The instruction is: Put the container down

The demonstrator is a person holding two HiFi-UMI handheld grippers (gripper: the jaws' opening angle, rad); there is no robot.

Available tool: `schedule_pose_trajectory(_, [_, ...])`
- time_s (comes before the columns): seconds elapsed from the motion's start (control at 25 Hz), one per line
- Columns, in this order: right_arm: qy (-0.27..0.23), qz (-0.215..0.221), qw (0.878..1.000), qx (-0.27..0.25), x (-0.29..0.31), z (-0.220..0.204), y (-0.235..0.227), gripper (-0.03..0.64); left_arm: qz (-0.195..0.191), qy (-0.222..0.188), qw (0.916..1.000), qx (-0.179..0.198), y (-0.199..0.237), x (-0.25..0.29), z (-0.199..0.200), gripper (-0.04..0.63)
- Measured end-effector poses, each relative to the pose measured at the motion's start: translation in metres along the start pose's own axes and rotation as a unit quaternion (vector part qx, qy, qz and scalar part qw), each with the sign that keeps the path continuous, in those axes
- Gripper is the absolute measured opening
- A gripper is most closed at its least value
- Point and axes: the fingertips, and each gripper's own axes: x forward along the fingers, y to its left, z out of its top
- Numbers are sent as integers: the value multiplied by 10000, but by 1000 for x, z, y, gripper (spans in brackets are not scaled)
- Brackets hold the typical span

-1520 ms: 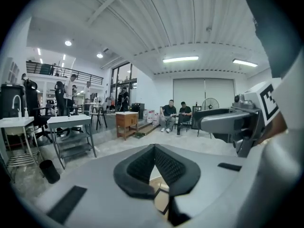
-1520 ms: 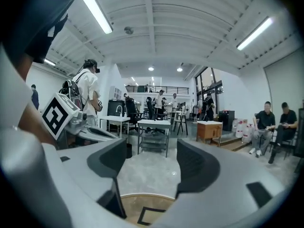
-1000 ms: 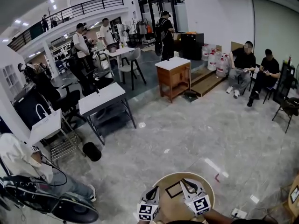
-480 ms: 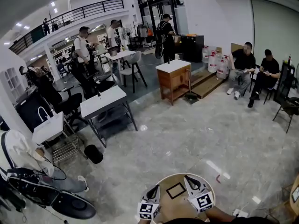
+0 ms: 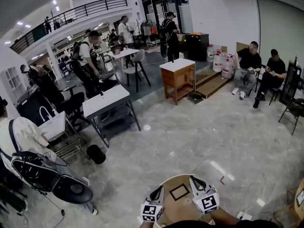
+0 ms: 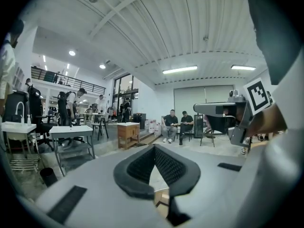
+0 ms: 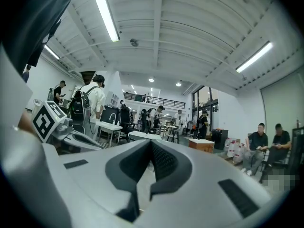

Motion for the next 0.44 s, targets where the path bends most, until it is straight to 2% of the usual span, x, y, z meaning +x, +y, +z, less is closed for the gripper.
schedule_pose_trajectory(0.2, [-53, -2, 9999, -96, 2, 9, 2, 0, 15, 22, 10000, 42, 8, 0, 0, -6])
schedule_pose_trajectory(0.44, [-305, -45, 9994, 134, -5, 26, 2, 0, 52, 122, 9999, 19, 7, -10, -2, -6])
